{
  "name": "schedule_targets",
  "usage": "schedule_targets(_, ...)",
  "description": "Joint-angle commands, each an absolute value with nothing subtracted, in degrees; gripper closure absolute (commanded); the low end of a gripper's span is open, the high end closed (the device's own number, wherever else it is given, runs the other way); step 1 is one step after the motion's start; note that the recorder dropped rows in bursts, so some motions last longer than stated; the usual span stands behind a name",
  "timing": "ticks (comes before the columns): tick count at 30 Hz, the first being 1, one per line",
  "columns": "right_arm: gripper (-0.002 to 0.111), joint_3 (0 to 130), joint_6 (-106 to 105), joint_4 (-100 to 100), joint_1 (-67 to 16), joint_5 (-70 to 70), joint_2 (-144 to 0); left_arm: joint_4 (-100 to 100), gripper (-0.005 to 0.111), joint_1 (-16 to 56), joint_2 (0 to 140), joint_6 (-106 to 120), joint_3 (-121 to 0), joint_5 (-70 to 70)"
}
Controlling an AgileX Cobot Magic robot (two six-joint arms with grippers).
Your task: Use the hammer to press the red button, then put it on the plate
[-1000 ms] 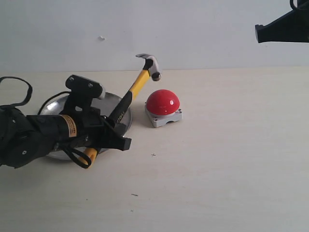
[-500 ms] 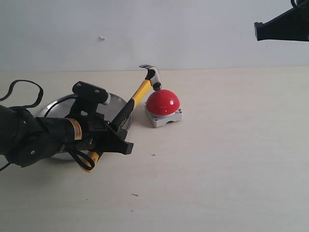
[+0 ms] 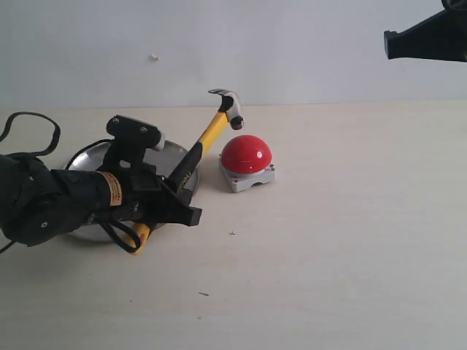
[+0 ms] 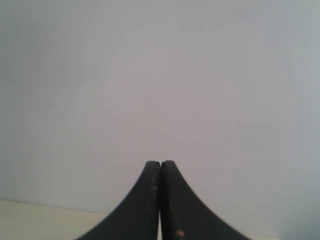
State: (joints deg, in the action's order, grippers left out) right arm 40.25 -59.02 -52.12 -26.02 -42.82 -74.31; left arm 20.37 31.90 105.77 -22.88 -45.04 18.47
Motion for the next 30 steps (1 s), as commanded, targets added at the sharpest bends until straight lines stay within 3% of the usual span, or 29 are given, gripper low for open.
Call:
schedule_targets(1, 0.108, 40.4, -58.6, -51.5, -26.0, -42.8, -74.0, 22.8, 0.107, 32.0, 104.6, -26.4, -45.6, 23.3)
schedule_targets(8, 0.108, 40.4, -58.6, -51.4, -26.0, -42.8, -74.0, 22.8, 0.107, 32.0, 104.2, -26.1, -45.7, 23.3)
schedule_targets(20, 0.108, 40.4, -58.3, -50.9, -26.0, -42.1, -74.0, 23.3, 0.107, 32.0, 91.9, -25.7, -45.9, 22.3)
schedule_targets(30, 0.108, 40.4, -56.2, -50.4, -26.0, -41.7, -74.0, 24.2, 0.107, 32.4, 104.5, -31.0, -45.9, 22.7)
